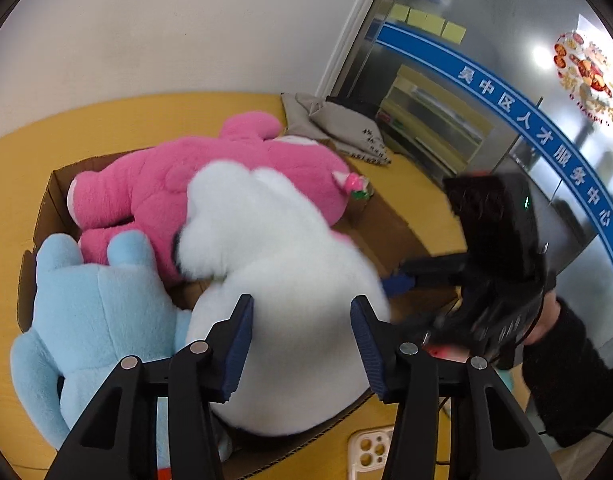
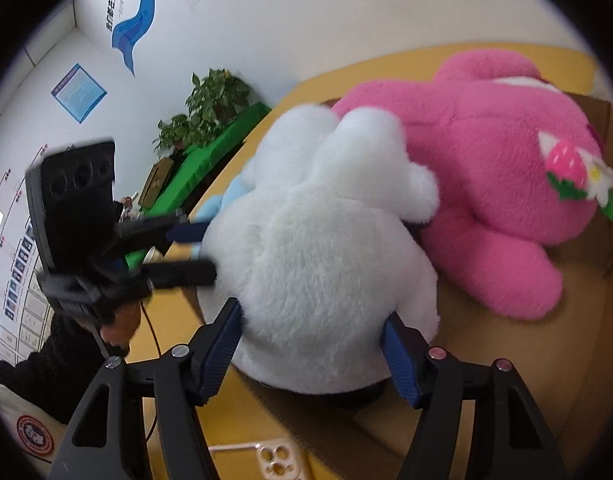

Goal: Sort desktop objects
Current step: 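Open both grippers and withdraw them from the white plush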

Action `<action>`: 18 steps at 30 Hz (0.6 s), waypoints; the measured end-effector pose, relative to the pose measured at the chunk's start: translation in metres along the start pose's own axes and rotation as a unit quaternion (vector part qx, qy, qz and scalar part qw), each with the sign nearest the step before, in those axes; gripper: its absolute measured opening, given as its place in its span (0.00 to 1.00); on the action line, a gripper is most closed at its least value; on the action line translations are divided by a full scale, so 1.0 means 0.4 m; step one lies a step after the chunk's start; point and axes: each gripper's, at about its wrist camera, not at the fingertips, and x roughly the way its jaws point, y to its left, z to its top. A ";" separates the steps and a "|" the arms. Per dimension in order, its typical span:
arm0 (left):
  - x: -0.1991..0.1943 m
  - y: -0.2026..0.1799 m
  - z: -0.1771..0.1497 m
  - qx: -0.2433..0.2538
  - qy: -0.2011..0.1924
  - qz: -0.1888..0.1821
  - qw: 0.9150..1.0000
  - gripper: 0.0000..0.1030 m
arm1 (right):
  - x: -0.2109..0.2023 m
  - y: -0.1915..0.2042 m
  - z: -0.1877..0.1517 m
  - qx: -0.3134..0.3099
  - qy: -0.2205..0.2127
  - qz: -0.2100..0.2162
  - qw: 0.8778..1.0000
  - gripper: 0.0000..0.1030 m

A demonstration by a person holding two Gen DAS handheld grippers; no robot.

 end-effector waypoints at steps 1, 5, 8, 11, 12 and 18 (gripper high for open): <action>0.017 0.004 0.001 -0.002 0.010 0.005 1.000 0.51 | 0.018 0.005 -0.008 -0.001 0.009 -0.004 1.000 0.65; 0.047 0.033 -0.015 -0.008 0.015 0.027 0.999 0.50 | 0.039 -0.016 -0.015 0.026 -0.001 -0.006 1.000 0.74; 0.020 0.034 -0.004 -0.005 -0.003 0.037 0.999 0.55 | 0.012 -0.013 -0.017 0.013 -0.011 -0.022 1.000 0.76; 0.032 0.039 -0.003 0.007 0.003 0.053 0.999 0.60 | -0.021 -0.005 -0.014 -0.015 -0.024 -0.038 0.999 0.77; 0.056 0.044 -0.009 0.009 0.019 0.056 0.998 0.61 | -0.023 -0.014 -0.011 -0.011 -0.028 -0.036 0.999 0.77; 0.101 0.119 -0.027 -0.046 0.040 0.030 0.998 0.69 | 0.042 -0.022 -0.008 -0.002 -0.018 -0.056 0.998 0.77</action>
